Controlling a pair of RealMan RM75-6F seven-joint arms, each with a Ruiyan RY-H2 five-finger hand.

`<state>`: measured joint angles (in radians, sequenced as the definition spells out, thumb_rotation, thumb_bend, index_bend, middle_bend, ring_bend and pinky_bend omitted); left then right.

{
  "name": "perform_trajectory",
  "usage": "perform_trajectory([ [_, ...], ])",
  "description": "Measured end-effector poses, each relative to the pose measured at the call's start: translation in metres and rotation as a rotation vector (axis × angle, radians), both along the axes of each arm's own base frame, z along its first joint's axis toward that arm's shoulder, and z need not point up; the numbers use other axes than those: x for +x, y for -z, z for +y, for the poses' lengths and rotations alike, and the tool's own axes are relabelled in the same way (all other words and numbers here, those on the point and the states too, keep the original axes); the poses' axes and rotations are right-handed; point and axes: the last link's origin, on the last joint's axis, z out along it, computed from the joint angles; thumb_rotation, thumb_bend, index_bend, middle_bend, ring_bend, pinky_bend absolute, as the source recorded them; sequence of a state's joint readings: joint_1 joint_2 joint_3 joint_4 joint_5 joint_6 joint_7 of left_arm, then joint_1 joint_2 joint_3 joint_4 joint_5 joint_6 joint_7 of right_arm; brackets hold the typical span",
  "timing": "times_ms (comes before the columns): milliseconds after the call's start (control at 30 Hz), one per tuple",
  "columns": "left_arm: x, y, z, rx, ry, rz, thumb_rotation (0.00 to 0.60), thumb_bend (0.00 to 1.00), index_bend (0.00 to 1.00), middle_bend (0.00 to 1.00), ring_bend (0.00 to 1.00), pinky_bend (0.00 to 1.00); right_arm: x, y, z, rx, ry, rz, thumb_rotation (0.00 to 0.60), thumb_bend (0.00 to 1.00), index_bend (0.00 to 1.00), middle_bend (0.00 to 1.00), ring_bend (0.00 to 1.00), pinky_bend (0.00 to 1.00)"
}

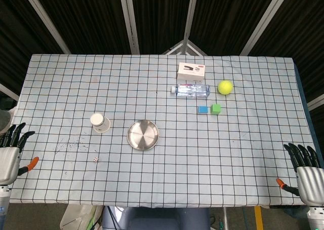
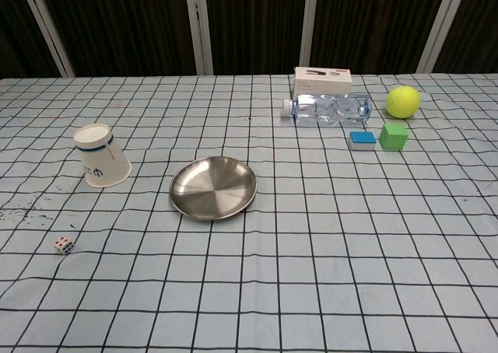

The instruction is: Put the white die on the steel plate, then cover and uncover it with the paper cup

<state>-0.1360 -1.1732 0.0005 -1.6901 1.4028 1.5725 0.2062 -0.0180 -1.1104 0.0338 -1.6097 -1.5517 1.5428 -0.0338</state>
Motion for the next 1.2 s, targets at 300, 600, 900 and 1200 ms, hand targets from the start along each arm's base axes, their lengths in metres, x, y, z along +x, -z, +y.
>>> perform_trajectory([
  [300, -0.002, 0.002, 0.000, -0.016, -0.011, 0.002, 0.600, 0.34, 0.21, 0.05, 0.00, 0.14, 0.001, -0.002, 0.001, -0.011, 0.001, -0.006, 0.600, 0.13, 0.13, 0.14, 0.10, 0.02],
  [600, -0.003, 0.002, 0.000, -0.026, -0.011, 0.000, 0.600, 0.35, 0.23, 0.06, 0.00, 0.14, 0.002, -0.009, 0.003, -0.031, 0.011, -0.010, 0.600, 0.13, 0.13, 0.14, 0.10, 0.02],
  [900, -0.001, 0.008, 0.000, -0.047, -0.005, 0.020, 0.600, 0.35, 0.26, 0.07, 0.00, 0.14, 0.000, -0.013, 0.004, -0.038, 0.020, -0.017, 0.600, 0.13, 0.13, 0.14, 0.10, 0.02],
  [1200, 0.004, 0.034, 0.004, -0.138, 0.010, 0.041, 0.600, 0.33, 0.26, 0.07, 0.00, 0.14, 0.005, -0.017, 0.007, -0.055, 0.005, -0.024, 0.600, 0.13, 0.13, 0.14, 0.10, 0.02],
])
